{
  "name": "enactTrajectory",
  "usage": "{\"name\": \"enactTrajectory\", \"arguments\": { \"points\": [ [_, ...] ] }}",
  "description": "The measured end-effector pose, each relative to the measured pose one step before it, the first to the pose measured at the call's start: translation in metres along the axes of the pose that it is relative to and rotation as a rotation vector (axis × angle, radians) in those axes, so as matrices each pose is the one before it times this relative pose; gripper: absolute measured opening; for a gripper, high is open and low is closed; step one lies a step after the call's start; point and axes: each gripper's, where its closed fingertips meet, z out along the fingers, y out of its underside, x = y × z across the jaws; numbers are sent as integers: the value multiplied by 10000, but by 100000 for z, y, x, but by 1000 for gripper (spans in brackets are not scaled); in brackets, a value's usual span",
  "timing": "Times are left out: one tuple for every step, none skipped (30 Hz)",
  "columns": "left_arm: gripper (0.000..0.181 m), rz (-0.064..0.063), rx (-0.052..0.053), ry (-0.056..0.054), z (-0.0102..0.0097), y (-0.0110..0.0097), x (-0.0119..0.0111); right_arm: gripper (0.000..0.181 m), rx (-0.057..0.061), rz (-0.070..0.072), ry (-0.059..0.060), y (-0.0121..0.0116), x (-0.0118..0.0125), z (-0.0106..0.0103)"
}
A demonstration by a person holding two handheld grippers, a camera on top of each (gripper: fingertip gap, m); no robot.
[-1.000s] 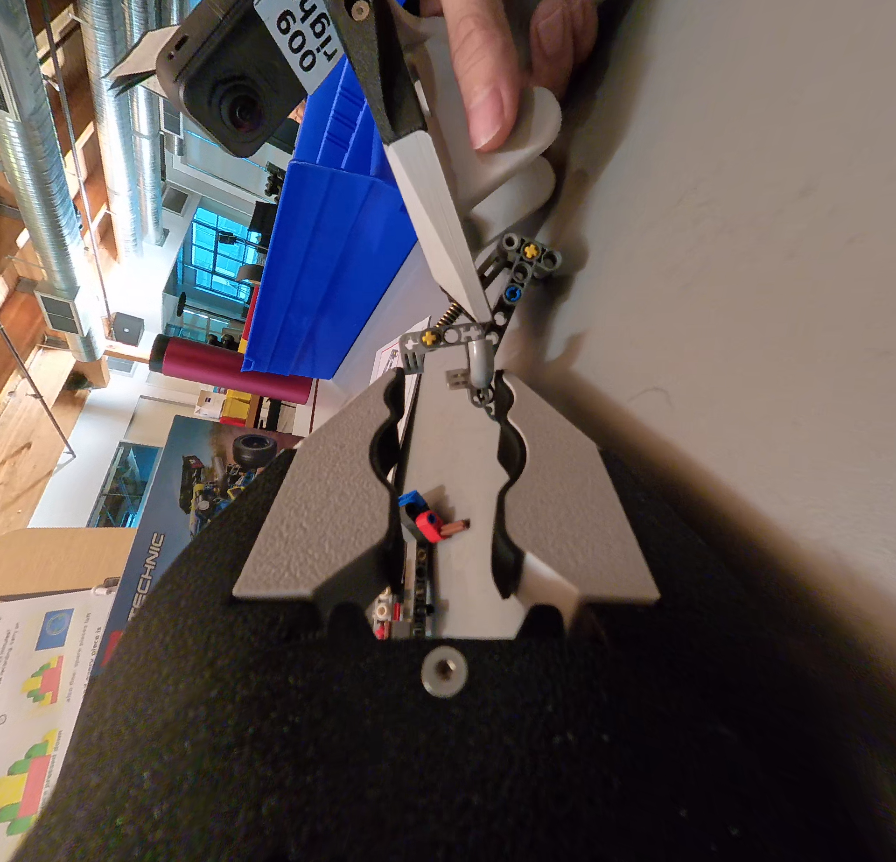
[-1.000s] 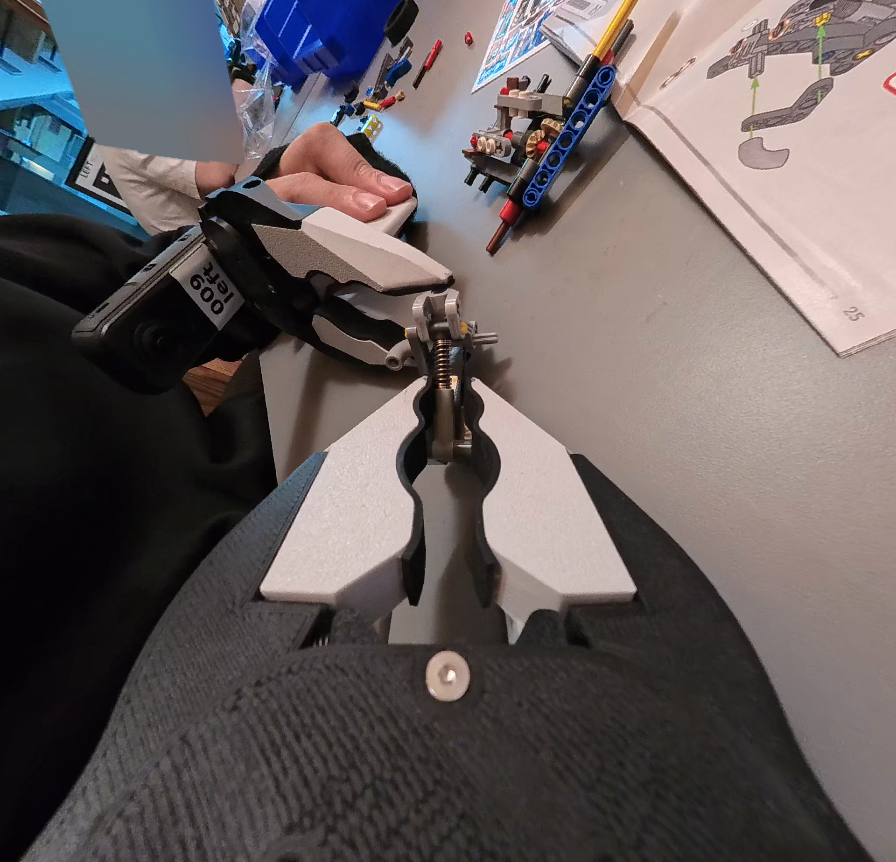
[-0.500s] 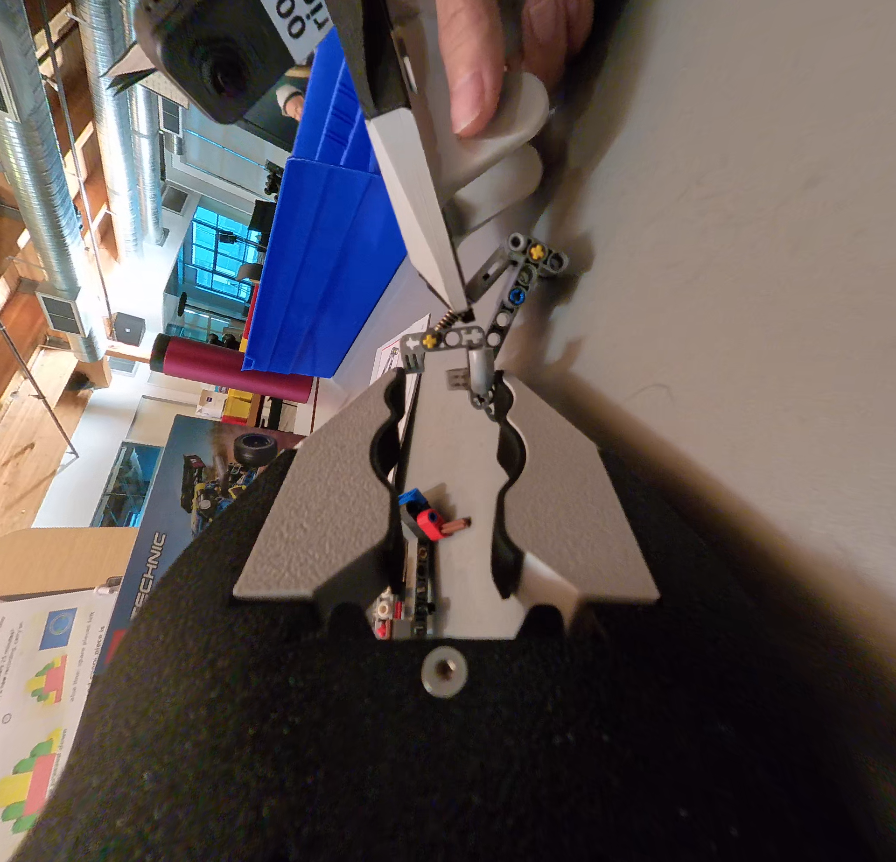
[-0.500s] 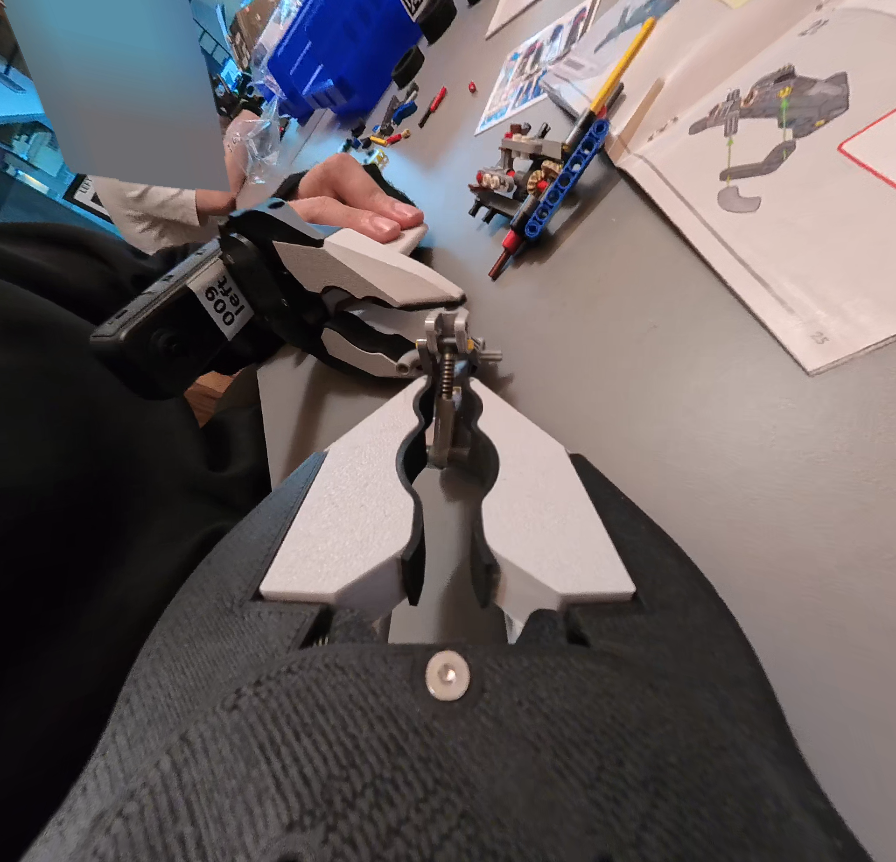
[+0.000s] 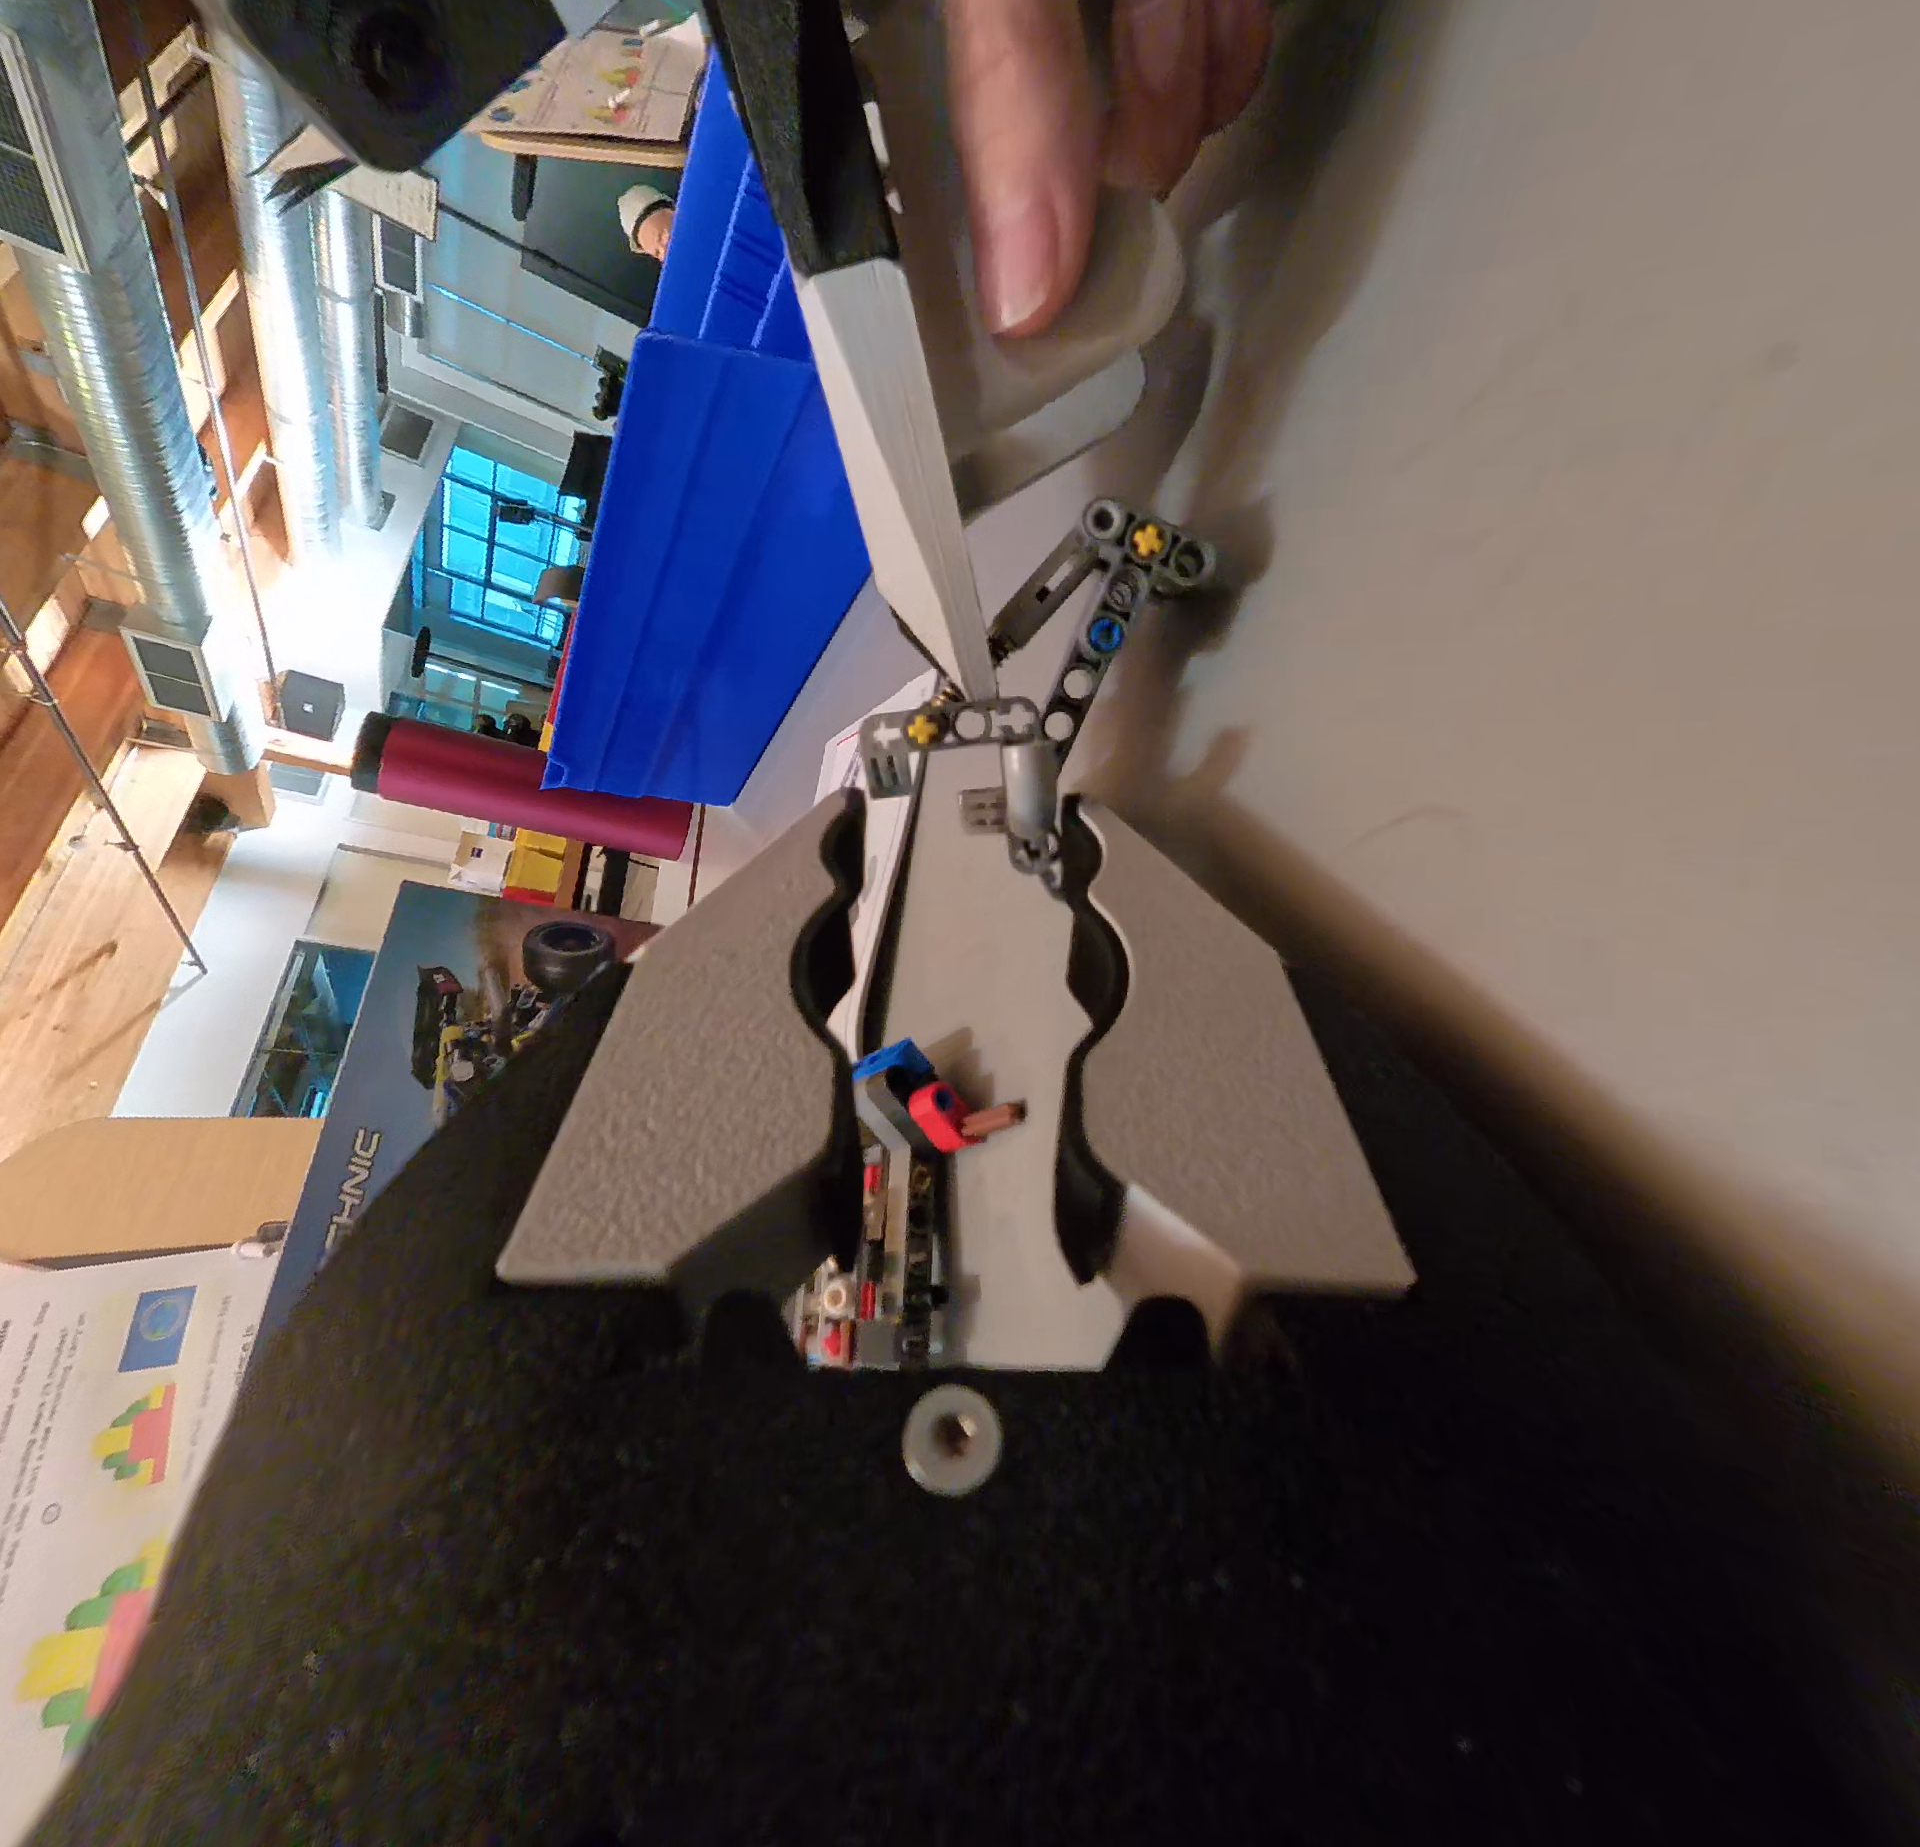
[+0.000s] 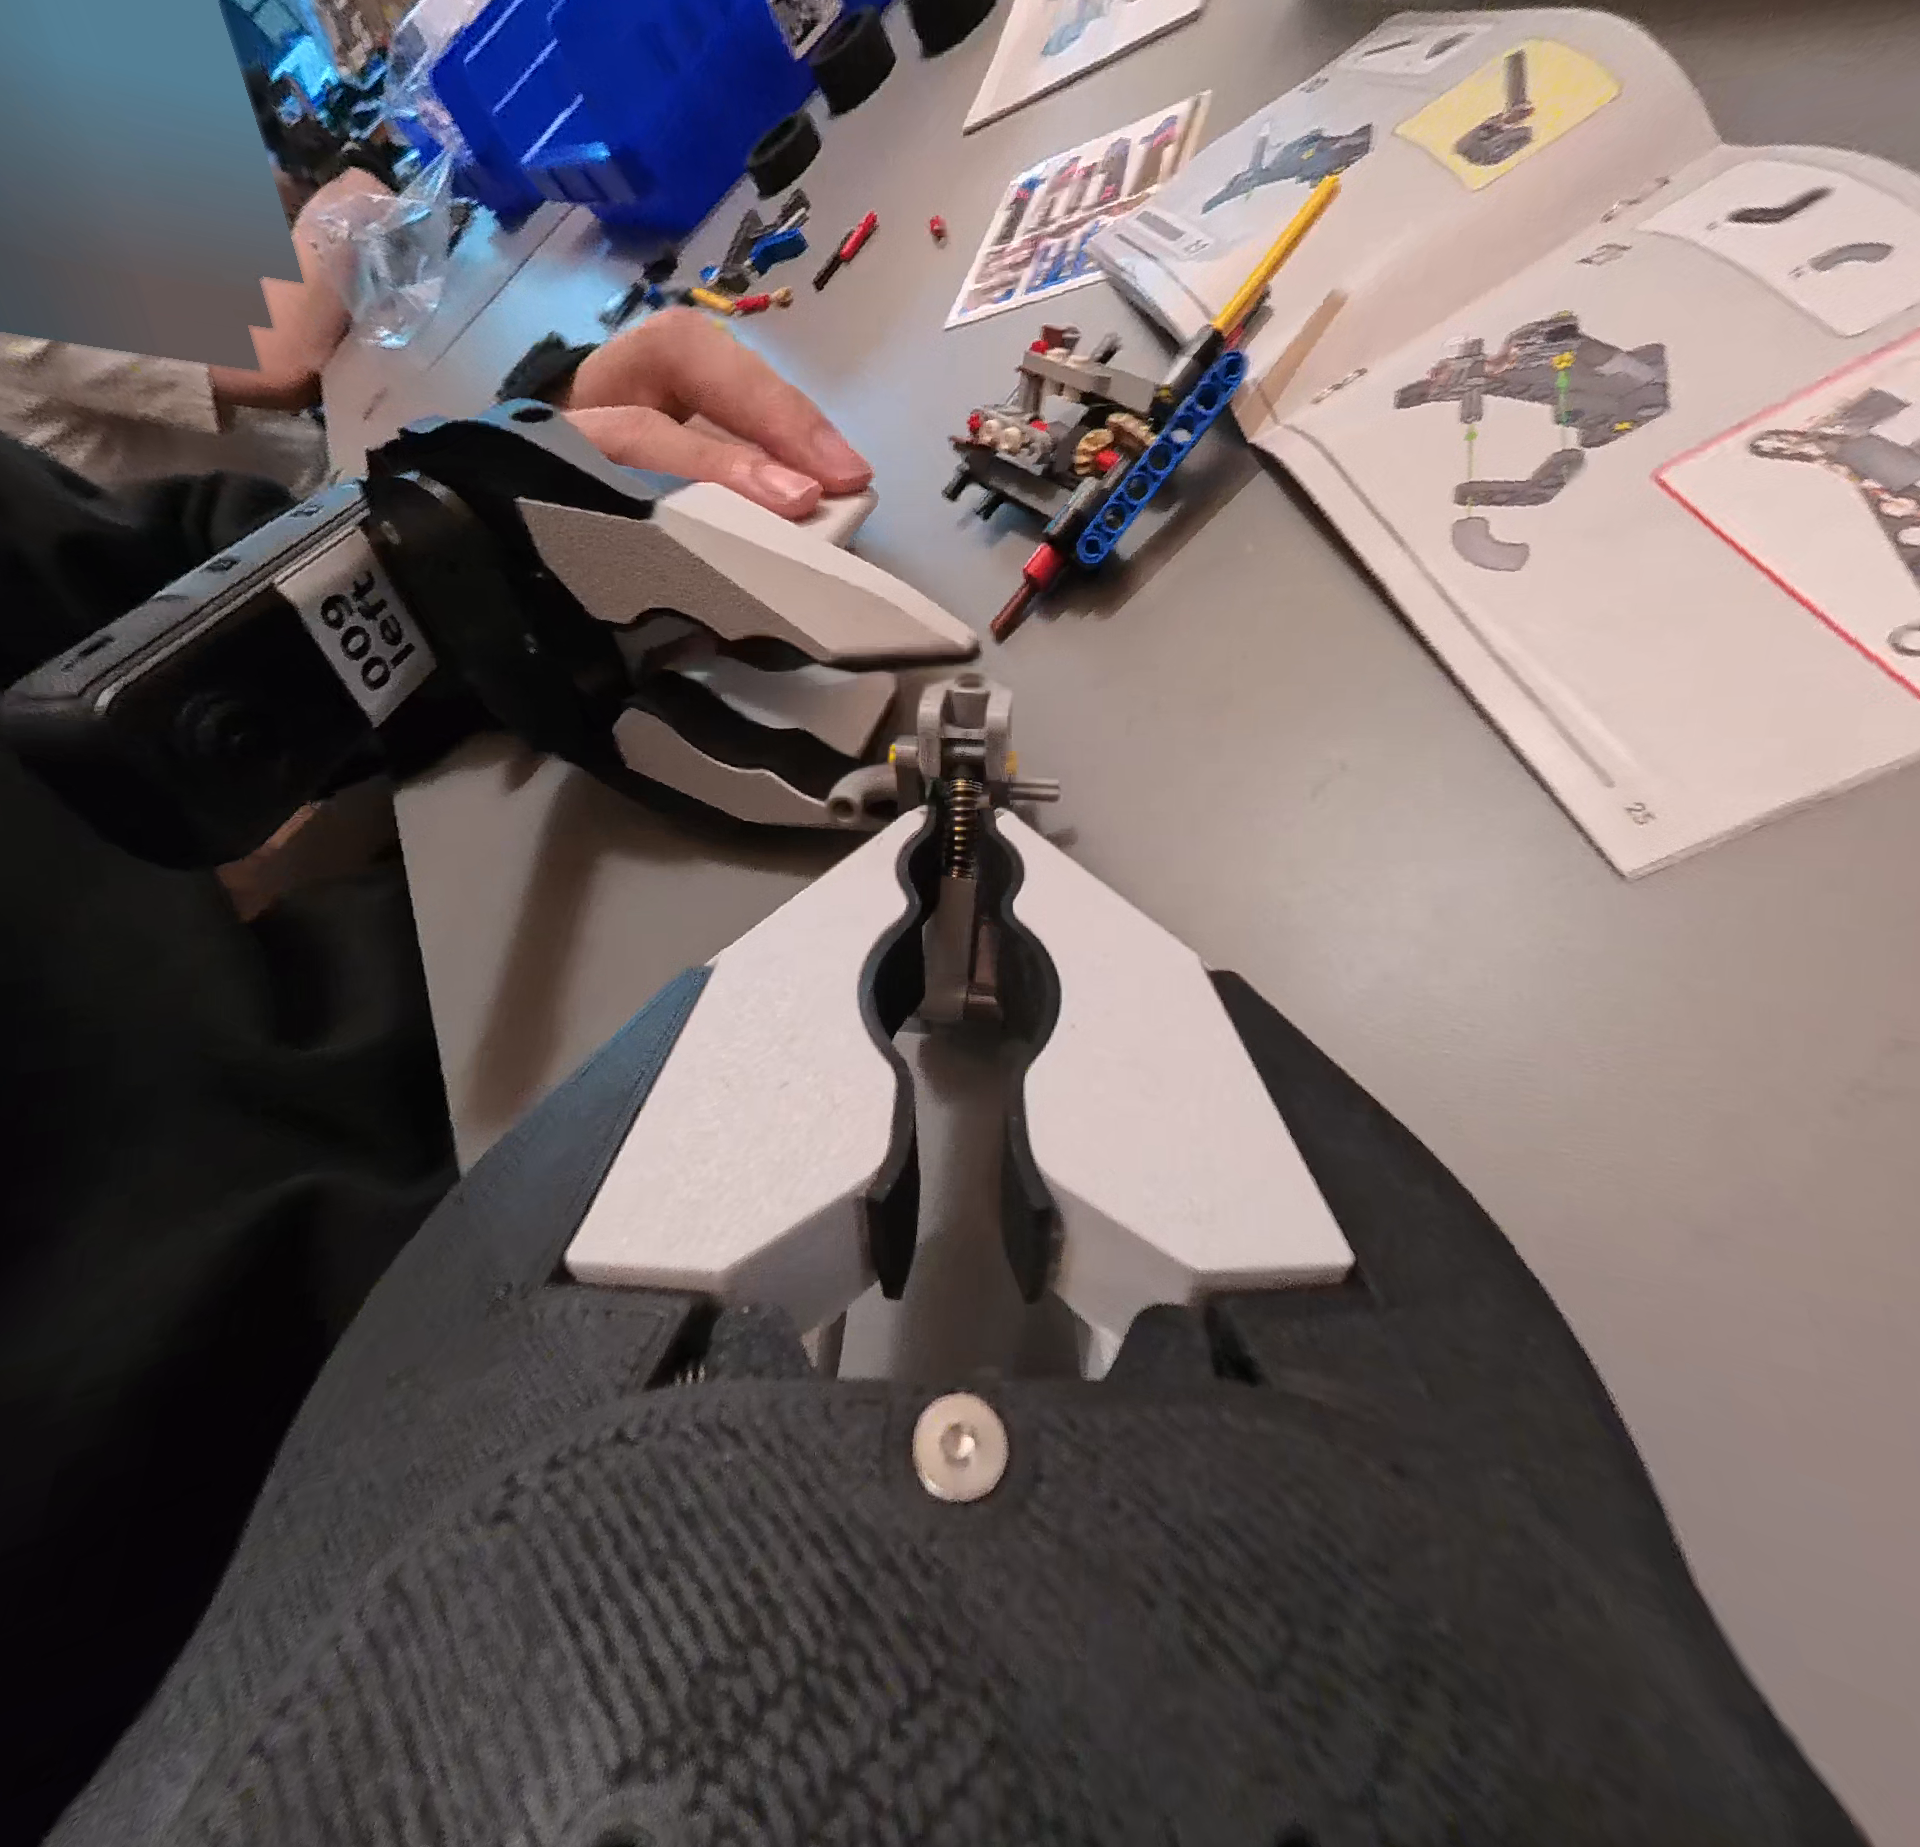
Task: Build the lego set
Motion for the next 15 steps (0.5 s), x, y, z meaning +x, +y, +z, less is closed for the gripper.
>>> {"name": "enactTrajectory", "arguments": {
  "points": [
    [38, -110, -91, -65, -14, 251, -185, 4, 117, 197, 215, -142, 462, -126],
    [42, -160, -90, -89, -33, 277, -262, 4, 153, 176, 159, -193, 381, -154],
    [46, -210, -32, -57, -48, 226, -257, 4, 158, 141, 172, -198, 359, -157],
    [48, -232, -1, -38, -78, 178, -238, 4, 154, 108, 237, -186, 402, -163],
    [47, -223, 12, -33, -62, 109, -230, 4, 121, 60, 250, -152, 365, -108],
    [47, -187, 38, -30, -66, 12, -179, 4, 74, 11, 191, -89, 243, -74],
    [46, -120, 56, -46, -60, -56, -148, 4, 53, -3, 199, -63, 251, -45],
    [45, -42, 41, -48, -54, -68, -105, 4, 65, -3, 193, -94, 227, -40],
    [43, 17, 10, -61, -34, -43, -67, 4, 101, -32, 123, -150, 124, -47],
    [41, 44, 4, -93, -39, -39, -102, 4, 116, -23, 165, -179, 166, -36],
    [39, 48, 8, -131, -41, -57, -175, 4, 138, -13, 185, -212, 189, -23],
    [37, 67, -26, -179, -46, 19, -243, 4, 113, -25, 136, -187, 114, -9],
    [34, 107, -94, -182, -18, 153, -237, 4, 59, -27, 76, -86, 19, 14],
    [32, 145, -149, -120, 30, 263, -134, 4, -11, -29, 57, 18, 23, 39],
    [31, 156, -128, -72, 20, 218, -48, 4, -6, -19, 104, 5, 105, 8]
  ]
}}
